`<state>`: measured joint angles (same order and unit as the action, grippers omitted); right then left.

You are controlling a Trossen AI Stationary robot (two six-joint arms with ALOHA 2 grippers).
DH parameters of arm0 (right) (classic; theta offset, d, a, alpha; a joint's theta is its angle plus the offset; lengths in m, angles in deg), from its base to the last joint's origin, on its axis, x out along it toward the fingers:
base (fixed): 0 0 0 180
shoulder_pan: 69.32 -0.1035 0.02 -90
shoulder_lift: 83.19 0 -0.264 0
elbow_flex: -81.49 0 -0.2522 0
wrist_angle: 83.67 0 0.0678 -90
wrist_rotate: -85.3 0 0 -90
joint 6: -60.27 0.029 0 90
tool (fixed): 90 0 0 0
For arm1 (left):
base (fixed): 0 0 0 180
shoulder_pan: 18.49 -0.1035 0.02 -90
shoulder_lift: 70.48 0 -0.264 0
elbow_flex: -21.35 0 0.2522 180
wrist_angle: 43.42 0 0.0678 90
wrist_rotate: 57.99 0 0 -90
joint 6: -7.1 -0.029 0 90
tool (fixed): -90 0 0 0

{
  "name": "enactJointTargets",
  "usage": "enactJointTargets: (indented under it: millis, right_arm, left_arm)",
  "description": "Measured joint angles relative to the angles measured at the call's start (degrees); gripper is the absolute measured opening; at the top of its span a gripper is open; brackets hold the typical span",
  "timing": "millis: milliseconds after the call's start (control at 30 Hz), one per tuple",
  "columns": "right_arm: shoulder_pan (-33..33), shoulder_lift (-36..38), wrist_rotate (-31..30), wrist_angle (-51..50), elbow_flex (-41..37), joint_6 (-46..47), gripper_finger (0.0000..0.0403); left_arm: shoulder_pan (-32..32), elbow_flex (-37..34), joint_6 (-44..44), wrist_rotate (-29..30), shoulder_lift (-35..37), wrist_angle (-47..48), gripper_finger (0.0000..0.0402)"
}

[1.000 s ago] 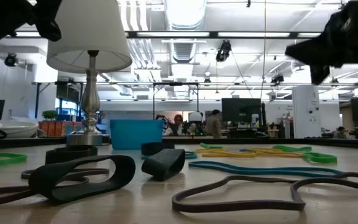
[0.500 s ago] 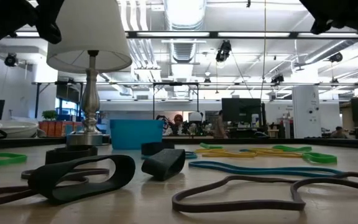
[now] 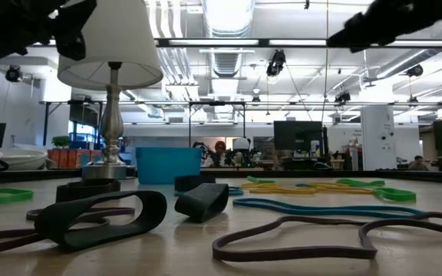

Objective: Pick and place rubber bands into bin
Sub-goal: Put the big black rubber band into the blue bin

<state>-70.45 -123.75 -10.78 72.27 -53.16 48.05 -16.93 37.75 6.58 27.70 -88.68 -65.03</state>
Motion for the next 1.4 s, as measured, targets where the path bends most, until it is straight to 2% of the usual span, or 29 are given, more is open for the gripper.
enactJointTargets:
  millis: [167,300,433,533,700,833,967,1167,1400]
  right_arm:
    - [0.00,-9.83,-0.02,-8.29,10.62,-1.63,0.0057]
    - [-0.02,-14.21,-0.01,-13.91,16.47,-2.12,0.0057]
    - [-0.02,-16.27,-2.31,-22.99,19.07,3.17,0.0057]
    - [-0.14,-16.21,-3.08,-27.21,18.14,8.74,0.0057]
    - [-2.04,-14.67,-4.83,-23.17,13.21,12.38,0.0057]
    - [-4.26,-13.96,-8.05,-16.83,9.39,11.04,0.0057]
    - [-5.83,-13.57,-10.57,-8.46,5.51,9.10,0.0057]
    - [-7.54,-13.53,-10.64,1.28,0.34,8.59,0.0057]
    - [-8.00,-12.86,-10.63,2.55,-1.29,8.51,0.0057]
  left_arm:
    - [0.07,4.16,-1.23,-0.04,-11.42,0.43,0.0157]
    - [0.15,8.02,-3.03,-0.17,-21.15,0.39,0.0157]
    - [1.16,10.44,-4.35,-2.43,-28.45,2.95,0.0157]
    - [2.62,13.20,-4.39,-1.19,-32.29,8.06,0.0157]
    - [5.54,20.95,-4.56,6.23,-37.08,26.86,0.0157]
    - [8.50,28.00,-3.21,12.20,-40.22,42.54,0.0157]
    - [10.58,33.11,-2.41,18.84,-43.78,53.13,0.0157]
    - [10.93,36.70,3.39,19.41,-52.80,61.53,0.0157]
    - [10.75,39.65,4.73,19.34,-61.79,63.30,0.0157]
